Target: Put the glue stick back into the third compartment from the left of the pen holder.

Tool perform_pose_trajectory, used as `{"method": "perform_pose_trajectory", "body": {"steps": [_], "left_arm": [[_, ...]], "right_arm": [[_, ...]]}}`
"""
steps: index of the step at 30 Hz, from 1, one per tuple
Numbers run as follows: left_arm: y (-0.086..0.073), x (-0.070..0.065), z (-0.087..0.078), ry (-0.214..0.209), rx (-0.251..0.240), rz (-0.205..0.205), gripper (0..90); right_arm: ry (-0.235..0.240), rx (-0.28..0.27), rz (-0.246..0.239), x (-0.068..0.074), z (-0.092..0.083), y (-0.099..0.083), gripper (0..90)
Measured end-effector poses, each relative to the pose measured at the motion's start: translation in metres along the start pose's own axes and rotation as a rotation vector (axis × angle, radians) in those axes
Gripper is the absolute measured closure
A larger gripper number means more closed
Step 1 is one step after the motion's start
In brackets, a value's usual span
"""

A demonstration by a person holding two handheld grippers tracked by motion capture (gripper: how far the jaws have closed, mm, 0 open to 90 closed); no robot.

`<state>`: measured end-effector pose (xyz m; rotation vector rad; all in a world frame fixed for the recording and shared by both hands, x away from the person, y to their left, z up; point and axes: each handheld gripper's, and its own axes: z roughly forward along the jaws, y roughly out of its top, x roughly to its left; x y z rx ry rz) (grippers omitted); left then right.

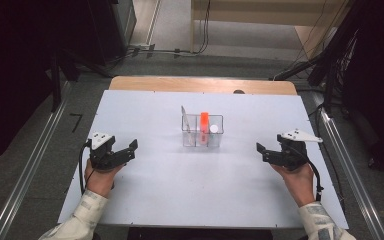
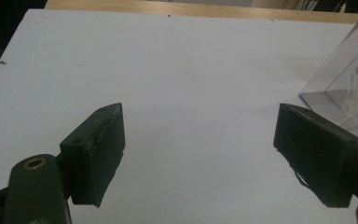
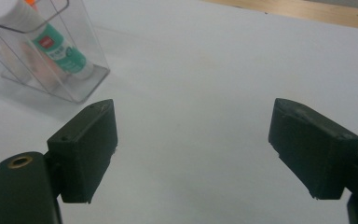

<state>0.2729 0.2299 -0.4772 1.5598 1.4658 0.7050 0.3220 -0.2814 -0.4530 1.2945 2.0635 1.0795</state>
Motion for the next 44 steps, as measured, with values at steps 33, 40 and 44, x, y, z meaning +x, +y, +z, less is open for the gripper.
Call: {"method": "perform_pose_trajectory", "body": {"steps": [33,40,44], "left_arm": [[-0.015,0.007,-0.025,0.053,0.001,0.026,13.3],[-0.019,0.005,-0.029,0.046,0.007,0.037,13.3],[-0.021,0.004,-0.03,0.044,0.016,0.046,13.3]], "right_arm": [[-0.133,0.044,0.091,-0.045,-0.04,-0.043,13.7],[-0.147,0.036,0.11,-0.052,-0.047,-0.048,13.7],[-0.151,0.034,0.117,-0.054,-0.048,-0.049,13.0]]}}
